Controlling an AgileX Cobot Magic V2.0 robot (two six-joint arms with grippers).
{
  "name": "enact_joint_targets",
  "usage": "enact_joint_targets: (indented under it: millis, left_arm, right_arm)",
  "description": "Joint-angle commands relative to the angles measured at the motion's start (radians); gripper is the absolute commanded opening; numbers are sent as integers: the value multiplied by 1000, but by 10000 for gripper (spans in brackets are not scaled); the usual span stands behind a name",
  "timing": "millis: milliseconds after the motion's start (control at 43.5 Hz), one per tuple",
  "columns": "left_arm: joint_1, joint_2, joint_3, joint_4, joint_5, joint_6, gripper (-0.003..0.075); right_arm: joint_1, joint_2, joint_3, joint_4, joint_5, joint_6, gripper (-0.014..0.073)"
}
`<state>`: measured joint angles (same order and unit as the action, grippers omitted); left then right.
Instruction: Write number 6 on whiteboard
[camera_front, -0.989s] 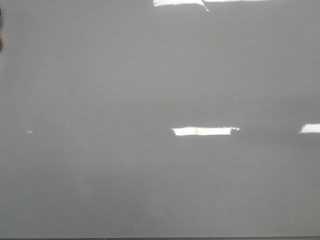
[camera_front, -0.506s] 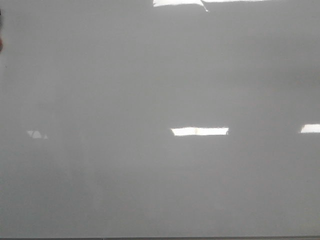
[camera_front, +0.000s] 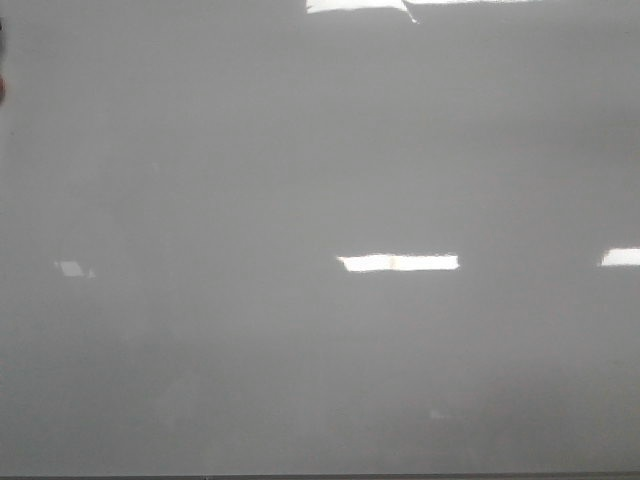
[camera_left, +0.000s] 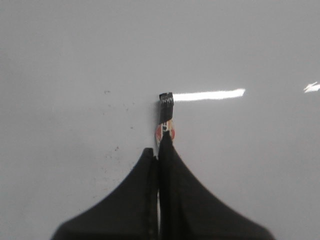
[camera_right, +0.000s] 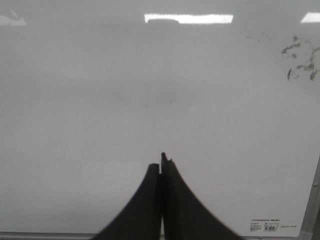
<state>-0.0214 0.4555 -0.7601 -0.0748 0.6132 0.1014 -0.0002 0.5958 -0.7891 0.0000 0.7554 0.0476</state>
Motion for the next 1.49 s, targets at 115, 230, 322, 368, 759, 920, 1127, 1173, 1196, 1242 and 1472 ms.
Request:
enact_joint_targets:
  millis: [115,230,322,368,759,920,1127,1173,1196,1242,1472]
  left_arm:
    - [-3,62,3,-11,-62,-3,-20]
    - [-3,79,19,-11,-60,-3,-20]
    - [-3,94,24,-11,-58,-3,-15]
    - [-3,102,24,-11,-56,-3,4]
    - [-3,206,24,-11,-66,-3,555]
    - [-22,315,-26,-11,-72,-1,554]
    - [-79,441,-62,-11,-160,-1,554]
    - [-82,477,-69,-11,-190,-1,554]
    - [-82,493,-74,-11,-199,-1,554]
    - [-82,526,-84,-11,-214,-1,554]
    - [-82,687,-130,-34,-319,-5,554]
  right_arm:
    - [0,105,-34,0,-56,-10,-122]
    - [0,143,-34,0,-63,-23,-120]
    - [0,149,-34,7,-79,-55,-98]
    - [0,150,-34,8,-87,-65,-43]
    - [7,150,-34,32,-85,-65,598]
    - [146,150,-34,77,-81,-119,559]
    - [261,150,-34,77,-81,-122,559]
    - [269,150,-34,77,-82,-122,559]
    - [272,150,-34,77,-83,-122,559]
    - [274,150,-34,77,-83,-122,559]
    - [274,150,-34,77,-83,-122,559]
